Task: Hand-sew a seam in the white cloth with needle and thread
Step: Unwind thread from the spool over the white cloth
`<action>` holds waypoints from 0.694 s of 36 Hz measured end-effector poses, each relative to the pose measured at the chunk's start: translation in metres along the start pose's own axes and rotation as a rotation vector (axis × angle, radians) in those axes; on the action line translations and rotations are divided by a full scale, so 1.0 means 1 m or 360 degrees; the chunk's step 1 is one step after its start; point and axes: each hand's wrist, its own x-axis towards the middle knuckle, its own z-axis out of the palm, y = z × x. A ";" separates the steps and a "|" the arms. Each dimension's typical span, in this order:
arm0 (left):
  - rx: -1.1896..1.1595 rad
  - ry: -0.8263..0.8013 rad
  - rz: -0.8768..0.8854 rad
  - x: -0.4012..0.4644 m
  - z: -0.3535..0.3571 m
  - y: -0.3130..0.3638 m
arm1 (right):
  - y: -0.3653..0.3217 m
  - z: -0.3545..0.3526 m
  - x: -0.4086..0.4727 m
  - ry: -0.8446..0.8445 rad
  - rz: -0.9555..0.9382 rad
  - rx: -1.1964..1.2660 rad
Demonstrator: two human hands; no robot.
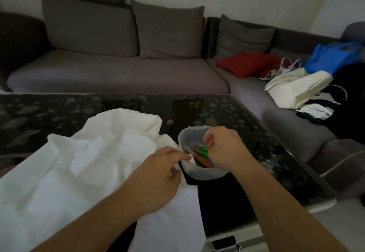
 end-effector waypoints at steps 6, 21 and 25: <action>-0.0025 -0.0010 -0.0056 0.002 0.006 -0.004 | -0.008 0.018 0.012 -0.0185 0.0063 -0.0227; -0.0156 -0.0088 -0.0164 -0.001 0.000 0.005 | -0.013 0.034 0.012 -0.0325 0.0024 0.0012; -0.0260 -0.0034 -0.0220 -0.005 -0.004 0.007 | -0.007 0.023 0.009 -0.0186 0.0095 0.0264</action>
